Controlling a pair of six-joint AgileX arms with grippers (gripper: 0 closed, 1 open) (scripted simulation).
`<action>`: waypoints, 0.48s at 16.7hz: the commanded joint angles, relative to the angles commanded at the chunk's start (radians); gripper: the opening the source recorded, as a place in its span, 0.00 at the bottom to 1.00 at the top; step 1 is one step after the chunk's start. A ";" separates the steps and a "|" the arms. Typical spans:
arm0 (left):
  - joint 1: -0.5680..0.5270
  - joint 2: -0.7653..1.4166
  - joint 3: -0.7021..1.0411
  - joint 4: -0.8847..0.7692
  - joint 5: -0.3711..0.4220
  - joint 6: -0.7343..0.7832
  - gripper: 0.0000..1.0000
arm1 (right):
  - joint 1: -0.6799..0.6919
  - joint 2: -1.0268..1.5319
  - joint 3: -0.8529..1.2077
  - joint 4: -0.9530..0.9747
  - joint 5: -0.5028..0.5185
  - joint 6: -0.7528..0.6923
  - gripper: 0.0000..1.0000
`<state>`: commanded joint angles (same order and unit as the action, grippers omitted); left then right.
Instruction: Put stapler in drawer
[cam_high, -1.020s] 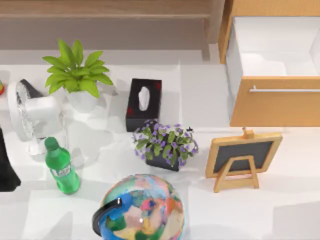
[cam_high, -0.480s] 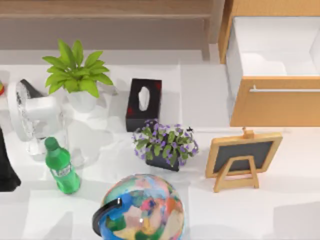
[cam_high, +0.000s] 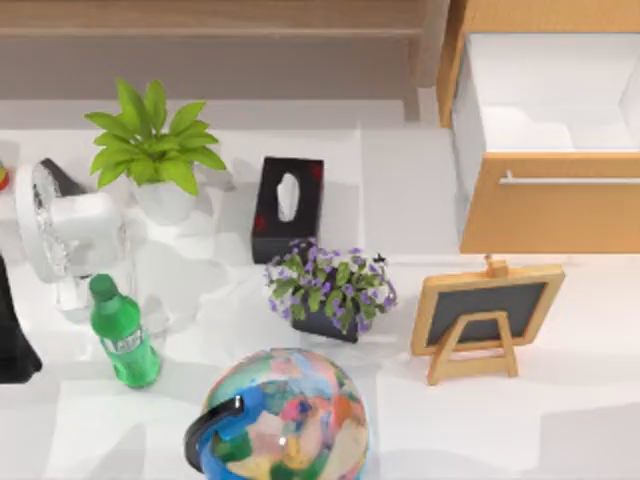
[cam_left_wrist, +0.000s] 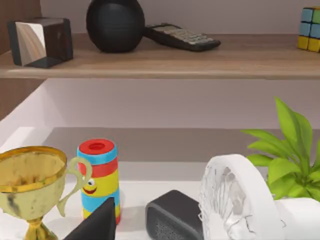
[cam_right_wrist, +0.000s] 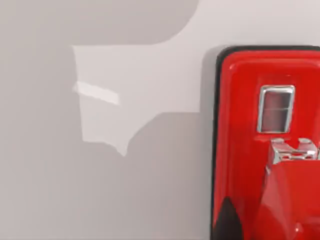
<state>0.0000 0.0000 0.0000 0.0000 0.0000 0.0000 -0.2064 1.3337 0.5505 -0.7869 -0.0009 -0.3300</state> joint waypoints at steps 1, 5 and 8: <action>0.000 0.000 0.000 0.000 0.000 0.000 1.00 | 0.000 -0.014 0.015 -0.032 0.000 -0.001 0.00; 0.000 0.000 0.000 0.000 0.000 0.000 1.00 | -0.002 -0.058 0.059 -0.117 -0.001 0.000 0.00; 0.000 0.000 0.000 0.000 0.000 0.000 1.00 | -0.001 -0.054 0.056 -0.114 -0.001 0.001 0.00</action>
<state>0.0000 0.0000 0.0000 0.0000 0.0000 0.0000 -0.2074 1.2800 0.6064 -0.9012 -0.0018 -0.3292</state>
